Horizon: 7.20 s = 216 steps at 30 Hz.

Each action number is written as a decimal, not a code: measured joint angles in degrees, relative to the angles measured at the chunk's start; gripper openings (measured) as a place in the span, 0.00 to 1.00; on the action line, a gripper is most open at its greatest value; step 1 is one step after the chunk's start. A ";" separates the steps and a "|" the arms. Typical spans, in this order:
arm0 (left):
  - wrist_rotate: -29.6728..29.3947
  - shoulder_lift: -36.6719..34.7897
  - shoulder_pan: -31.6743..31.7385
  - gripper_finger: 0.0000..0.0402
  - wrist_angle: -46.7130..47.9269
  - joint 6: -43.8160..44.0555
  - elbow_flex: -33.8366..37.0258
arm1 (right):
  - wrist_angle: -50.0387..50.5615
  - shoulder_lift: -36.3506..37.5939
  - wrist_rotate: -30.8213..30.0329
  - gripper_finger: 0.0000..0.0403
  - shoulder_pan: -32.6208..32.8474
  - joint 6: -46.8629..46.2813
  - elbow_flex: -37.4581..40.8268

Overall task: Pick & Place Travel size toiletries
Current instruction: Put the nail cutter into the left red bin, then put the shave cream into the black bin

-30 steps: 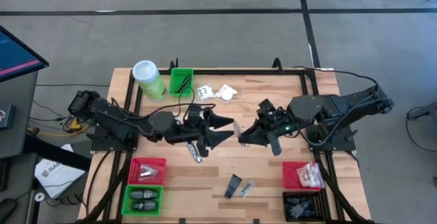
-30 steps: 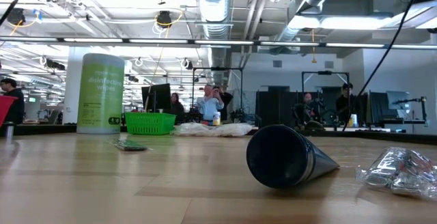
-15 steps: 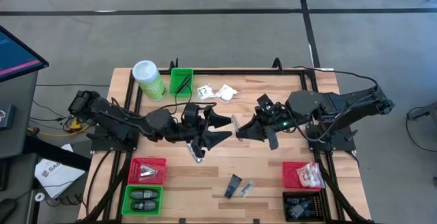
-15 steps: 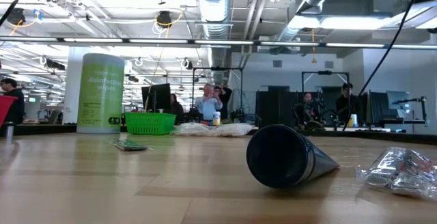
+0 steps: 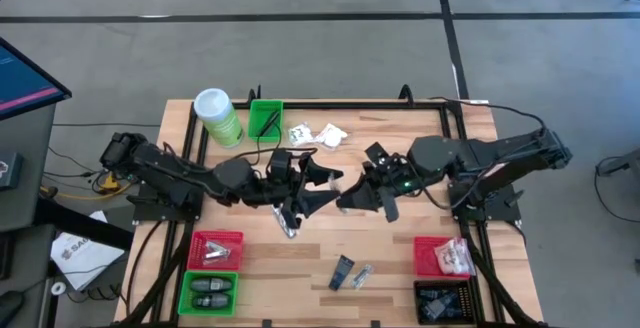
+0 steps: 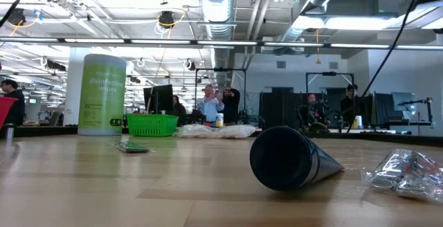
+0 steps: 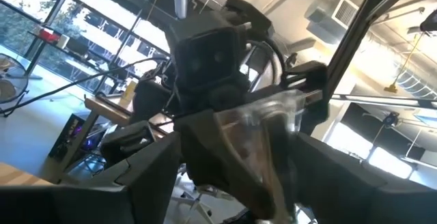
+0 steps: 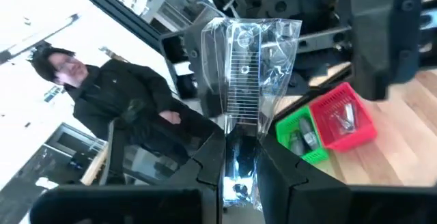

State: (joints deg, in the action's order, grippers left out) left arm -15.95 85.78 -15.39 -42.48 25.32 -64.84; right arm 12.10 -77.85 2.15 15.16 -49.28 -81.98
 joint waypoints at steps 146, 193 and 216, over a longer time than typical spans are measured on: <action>15.14 -29.40 -35.70 0.46 86.63 73.65 26.69 | -7.84 -2.55 25.11 0.83 -9.36 2.88 0.20; 9.67 10.34 -11.41 0.00 31.39 40.94 -0.44 | 34.74 4.10 12.81 0.00 8.96 19.50 8.43; 22.77 35.02 -10.35 0.00 38.53 43.98 -19.60 | 9.95 6.50 5.45 0.00 18.21 22.33 33.73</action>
State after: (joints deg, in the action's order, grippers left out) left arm 6.83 120.80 -25.74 -3.95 69.30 -84.44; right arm 22.05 -71.35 7.60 33.37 -26.95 -48.26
